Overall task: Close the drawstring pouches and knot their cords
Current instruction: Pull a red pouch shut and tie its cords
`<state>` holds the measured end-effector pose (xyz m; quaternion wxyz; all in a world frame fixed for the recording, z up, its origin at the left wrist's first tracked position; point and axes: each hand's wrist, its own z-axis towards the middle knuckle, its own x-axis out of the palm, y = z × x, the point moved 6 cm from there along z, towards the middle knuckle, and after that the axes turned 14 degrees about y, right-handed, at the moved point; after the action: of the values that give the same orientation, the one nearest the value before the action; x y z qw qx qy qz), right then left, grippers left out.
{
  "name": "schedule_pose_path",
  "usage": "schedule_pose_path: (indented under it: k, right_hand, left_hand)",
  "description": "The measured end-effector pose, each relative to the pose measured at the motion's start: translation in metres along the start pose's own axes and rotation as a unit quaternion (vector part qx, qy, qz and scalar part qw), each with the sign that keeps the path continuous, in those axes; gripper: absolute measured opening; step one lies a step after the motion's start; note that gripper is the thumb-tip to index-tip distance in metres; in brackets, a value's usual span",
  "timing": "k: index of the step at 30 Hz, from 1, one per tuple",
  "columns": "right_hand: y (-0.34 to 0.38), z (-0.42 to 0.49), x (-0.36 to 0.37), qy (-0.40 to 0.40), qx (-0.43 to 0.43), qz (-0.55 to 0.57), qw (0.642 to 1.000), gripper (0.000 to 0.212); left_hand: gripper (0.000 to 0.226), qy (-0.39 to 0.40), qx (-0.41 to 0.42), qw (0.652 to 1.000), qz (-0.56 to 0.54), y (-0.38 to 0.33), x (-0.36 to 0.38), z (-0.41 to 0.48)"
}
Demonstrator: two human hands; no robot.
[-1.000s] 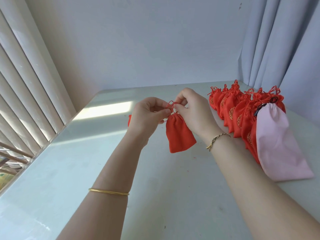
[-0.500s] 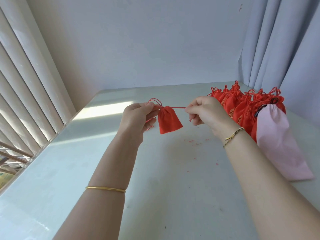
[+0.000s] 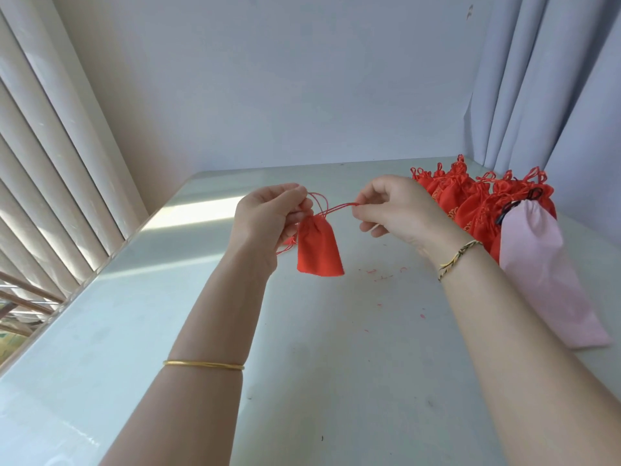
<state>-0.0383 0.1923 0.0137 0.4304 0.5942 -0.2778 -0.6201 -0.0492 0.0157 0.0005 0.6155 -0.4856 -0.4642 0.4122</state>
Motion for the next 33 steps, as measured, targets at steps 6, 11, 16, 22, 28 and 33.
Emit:
schedule_pose_path:
  k: [6, 11, 16, 22, 28, 33]
  right_hand:
    - [0.023, -0.003, -0.006, -0.064, -0.073, -0.076, 0.992, 0.014]
    - [0.025, -0.002, -0.008, -0.114, -0.089, -0.047, 0.988, 0.013]
    - [0.028, -0.002, 0.002, -0.118, -0.090, -0.056, 0.987, 0.020]
    - [0.010, 0.006, 0.028, -0.011, -0.001, 0.178, 0.984, 0.023]
    - [0.003, 0.006, 0.044, 0.029, 0.040, 0.237, 0.970, 0.022]
    - [0.010, 0.003, 0.041, 0.008, 0.005, 0.199, 0.980, 0.016]
  left_hand:
    - [0.014, 0.046, -0.011, 0.997, 0.054, 0.002, 0.002, 0.001]
    - [0.012, 0.125, -0.042, 0.984, 0.120, 0.004, 0.014, -0.002]
    - [0.021, 0.192, -0.057, 0.972, 0.126, 0.007, 0.027, -0.004]
    - [0.014, 0.156, -0.044, 0.979, 0.127, 0.003, 0.022, -0.003]
    - [0.013, 0.072, -0.022, 0.988, 0.133, 0.000, 0.008, -0.001]
    - [0.013, 0.047, -0.015, 0.990, 0.135, 0.000, 0.006, -0.002]
